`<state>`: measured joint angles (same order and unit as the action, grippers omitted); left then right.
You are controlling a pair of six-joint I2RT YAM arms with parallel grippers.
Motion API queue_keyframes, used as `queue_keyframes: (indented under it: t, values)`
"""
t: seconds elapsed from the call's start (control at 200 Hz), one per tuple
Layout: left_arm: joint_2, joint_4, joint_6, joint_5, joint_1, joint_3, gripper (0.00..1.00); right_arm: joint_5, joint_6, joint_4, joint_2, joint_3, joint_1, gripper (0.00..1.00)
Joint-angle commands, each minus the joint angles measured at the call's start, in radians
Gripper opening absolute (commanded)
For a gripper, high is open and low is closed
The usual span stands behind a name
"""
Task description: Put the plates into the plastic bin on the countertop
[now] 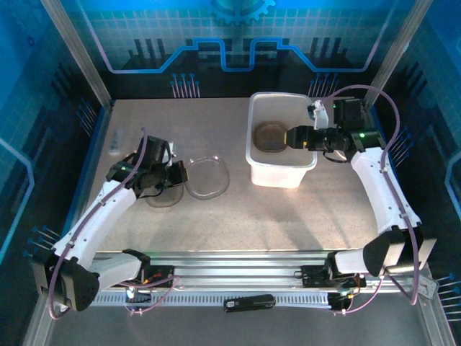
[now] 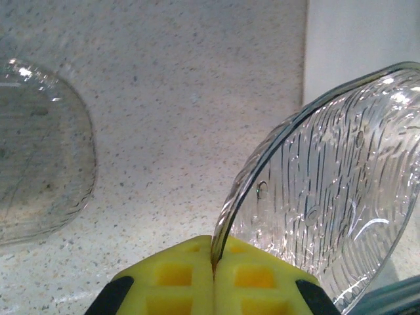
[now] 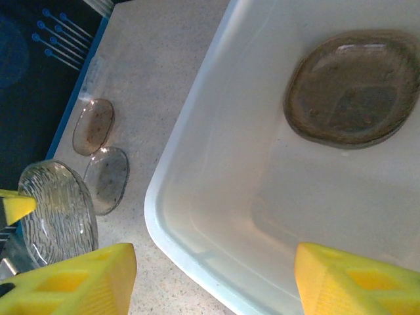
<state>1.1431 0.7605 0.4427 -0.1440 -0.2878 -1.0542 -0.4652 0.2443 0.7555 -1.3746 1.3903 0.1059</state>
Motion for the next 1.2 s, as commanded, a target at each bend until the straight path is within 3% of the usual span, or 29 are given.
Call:
queue_keyframes:
  t: [0.0, 0.43, 0.965, 1.196]
  values:
    - [0.03, 0.042, -0.06, -0.068, 0.009, -0.077, 0.0, -0.039, 0.009, 0.028, -0.029, 0.039, 0.032, 0.65]
    - [0.193, -0.003, -0.061, -0.184, -0.004, -0.268, 0.0, -0.099, 0.01, 0.003, -0.081, 0.086, 0.117, 0.63]
    - [0.368, -0.038, -0.056, -0.131, -0.107, -0.454, 0.0, -0.097, 0.015, -0.002, -0.144, 0.118, 0.19, 0.57]
    - [0.418, -0.039, -0.059, -0.121, -0.134, -0.515, 0.0, -0.071, 0.024, -0.01, -0.165, 0.11, 0.192, 0.5]
